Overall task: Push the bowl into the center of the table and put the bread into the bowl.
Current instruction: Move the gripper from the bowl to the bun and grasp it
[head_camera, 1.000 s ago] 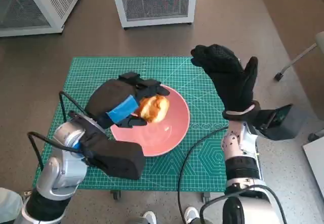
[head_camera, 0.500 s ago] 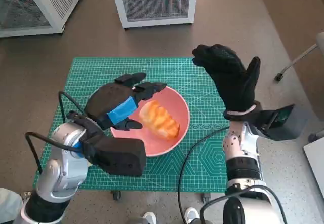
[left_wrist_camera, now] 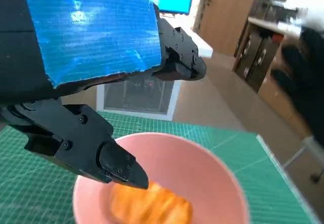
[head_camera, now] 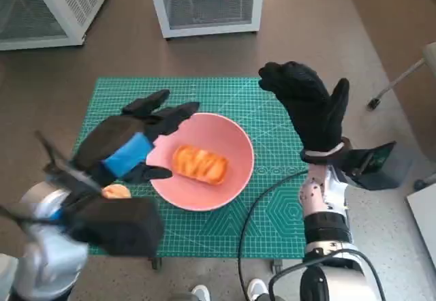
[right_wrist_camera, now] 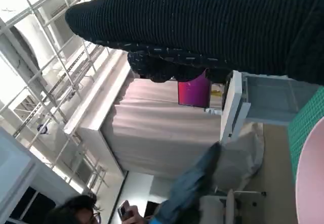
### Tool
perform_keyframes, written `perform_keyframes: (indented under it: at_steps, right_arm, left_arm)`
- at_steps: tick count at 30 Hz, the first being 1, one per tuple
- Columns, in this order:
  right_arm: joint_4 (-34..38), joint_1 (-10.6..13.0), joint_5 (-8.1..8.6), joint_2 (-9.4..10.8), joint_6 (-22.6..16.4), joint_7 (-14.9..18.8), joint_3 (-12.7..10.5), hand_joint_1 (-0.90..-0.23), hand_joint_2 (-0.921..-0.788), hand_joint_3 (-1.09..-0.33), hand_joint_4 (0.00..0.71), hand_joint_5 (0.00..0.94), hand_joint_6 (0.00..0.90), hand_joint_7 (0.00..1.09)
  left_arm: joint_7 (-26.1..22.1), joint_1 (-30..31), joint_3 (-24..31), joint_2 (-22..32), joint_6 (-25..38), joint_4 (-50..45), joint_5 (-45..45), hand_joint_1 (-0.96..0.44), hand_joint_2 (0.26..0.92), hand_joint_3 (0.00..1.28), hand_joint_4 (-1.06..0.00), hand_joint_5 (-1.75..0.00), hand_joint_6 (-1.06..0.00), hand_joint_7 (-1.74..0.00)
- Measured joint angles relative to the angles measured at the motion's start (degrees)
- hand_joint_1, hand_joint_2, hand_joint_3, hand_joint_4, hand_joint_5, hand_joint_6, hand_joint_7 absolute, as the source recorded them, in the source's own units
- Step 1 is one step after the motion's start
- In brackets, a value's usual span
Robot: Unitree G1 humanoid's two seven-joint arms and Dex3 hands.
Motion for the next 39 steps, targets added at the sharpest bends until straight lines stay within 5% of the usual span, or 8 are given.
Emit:
perform_keyframes:
  at_steps: [14, 22, 39]
  right_arm:
    - [-1.4, 1.0, 0.28, -0.4, 0.6, 0.6, -0.1, -0.453, -0.921, -0.397, 0.404, 0.000, 0.596, 0.00]
    - [-1.4, 1.0, 0.40, -0.5, 1.3, 0.8, -0.3, -0.454, -0.921, -0.401, 0.401, 0.000, 0.594, 0.00]
    - [-2.0, 1.1, 0.53, -1.8, 2.2, 0.8, -0.5, -0.445, -0.921, -0.400, 0.399, 0.000, 0.592, 0.00]
  left_arm:
    - [-5.6, 14.8, 17.4, 5.1, 10.4, -14.4, -4.4, -0.13, 0.747, 0.00, -0.12, 0.00, -0.33, 0.00]
    - [-6.6, 21.0, 16.5, 7.6, 16.8, -17.1, -2.5, -0.15, 0.745, 0.00, -0.11, 0.00, -0.29, 0.00]
    - [-3.3, 23.1, 6.7, 9.4, 23.0, -12.8, 1.8, -0.16, 0.757, 0.00, -0.10, 0.00, -0.26, 0.00]
